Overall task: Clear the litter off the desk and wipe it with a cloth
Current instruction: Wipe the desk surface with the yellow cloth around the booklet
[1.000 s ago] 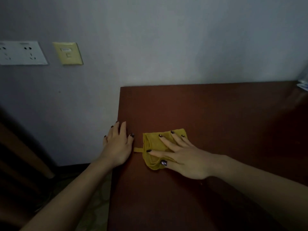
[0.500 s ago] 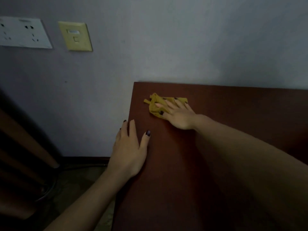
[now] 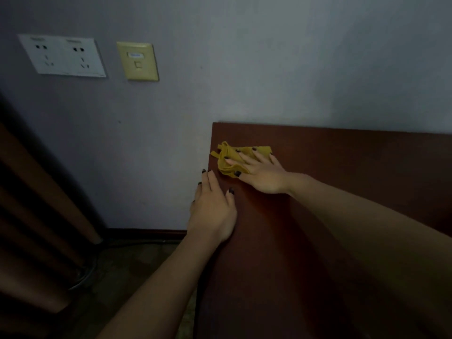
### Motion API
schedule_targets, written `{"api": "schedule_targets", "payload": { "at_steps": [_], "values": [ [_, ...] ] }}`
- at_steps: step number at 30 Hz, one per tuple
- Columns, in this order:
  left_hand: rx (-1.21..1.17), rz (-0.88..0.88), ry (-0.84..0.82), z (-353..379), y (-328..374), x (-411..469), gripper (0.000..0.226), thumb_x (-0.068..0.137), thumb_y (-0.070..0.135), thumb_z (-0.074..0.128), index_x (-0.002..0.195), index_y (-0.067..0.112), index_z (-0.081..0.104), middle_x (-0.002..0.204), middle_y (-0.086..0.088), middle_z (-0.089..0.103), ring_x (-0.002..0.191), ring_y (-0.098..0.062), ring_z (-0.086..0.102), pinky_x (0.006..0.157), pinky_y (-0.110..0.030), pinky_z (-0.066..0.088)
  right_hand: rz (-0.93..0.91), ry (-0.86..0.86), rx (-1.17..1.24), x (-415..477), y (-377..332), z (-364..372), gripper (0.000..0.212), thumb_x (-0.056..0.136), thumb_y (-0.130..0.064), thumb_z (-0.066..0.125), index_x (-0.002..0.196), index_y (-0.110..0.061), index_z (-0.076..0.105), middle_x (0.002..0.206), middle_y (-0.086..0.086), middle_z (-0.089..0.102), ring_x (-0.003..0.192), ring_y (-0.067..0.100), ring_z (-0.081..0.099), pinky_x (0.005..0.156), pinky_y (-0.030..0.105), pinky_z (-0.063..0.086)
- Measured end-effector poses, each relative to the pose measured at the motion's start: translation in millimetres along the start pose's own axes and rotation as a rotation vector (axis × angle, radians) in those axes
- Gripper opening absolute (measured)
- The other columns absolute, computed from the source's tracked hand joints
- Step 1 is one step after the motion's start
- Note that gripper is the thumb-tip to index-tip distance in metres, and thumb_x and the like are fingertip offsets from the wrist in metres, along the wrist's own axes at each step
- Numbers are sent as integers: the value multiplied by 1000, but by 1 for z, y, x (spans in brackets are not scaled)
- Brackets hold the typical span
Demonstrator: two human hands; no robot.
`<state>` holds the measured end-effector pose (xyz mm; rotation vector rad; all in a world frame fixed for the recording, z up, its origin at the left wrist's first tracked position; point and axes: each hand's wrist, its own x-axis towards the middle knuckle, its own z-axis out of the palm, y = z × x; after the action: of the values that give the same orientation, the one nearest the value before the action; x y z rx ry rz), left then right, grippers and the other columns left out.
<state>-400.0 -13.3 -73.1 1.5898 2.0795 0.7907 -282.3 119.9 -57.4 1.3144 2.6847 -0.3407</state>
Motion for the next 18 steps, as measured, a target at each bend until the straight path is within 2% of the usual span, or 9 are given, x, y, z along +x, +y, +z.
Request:
{"api": "schedule_targets", "payload": {
  "at_steps": [4,8,10,13,18],
  "values": [
    [36,-61,-1,1,3,-1,71,99,41,30,149,8,-7,159,-9,-4,145,-26,7,115,-47,21,-91,-21,12,-30,-9,3,45,98,-51,21,138,-60,3,156,-19,-6,144,17,-13,112,49,-10],
    [203,-45,-32,5,2,2,83,94,57,28,148,7,-11,158,-12,-7,145,-30,4,113,-49,20,-139,-33,56,-32,-11,-2,46,102,-36,26,141,-55,11,155,-23,-3,144,17,-13,112,50,-11],
    [324,-9,-70,7,1,8,91,90,65,26,148,8,-15,157,-16,-7,145,-32,2,114,-50,14,-139,-33,41,-21,-8,-2,44,101,-43,22,141,-55,9,155,-23,-4,144,15,-14,112,48,-10],
    [367,-3,-90,7,0,17,97,85,71,26,147,11,-19,156,-20,-4,144,-34,5,113,-50,14,-111,2,13,12,-4,-3,44,99,-52,17,141,-56,6,156,-21,-3,144,14,-11,112,48,-7],
    [382,12,-75,7,-3,22,98,82,75,24,147,15,-18,156,-20,-4,143,-35,11,115,-47,15,-53,62,-6,83,3,-17,46,99,-49,18,144,-50,7,157,-18,-1,145,15,-7,113,49,-4]
  ]
}}
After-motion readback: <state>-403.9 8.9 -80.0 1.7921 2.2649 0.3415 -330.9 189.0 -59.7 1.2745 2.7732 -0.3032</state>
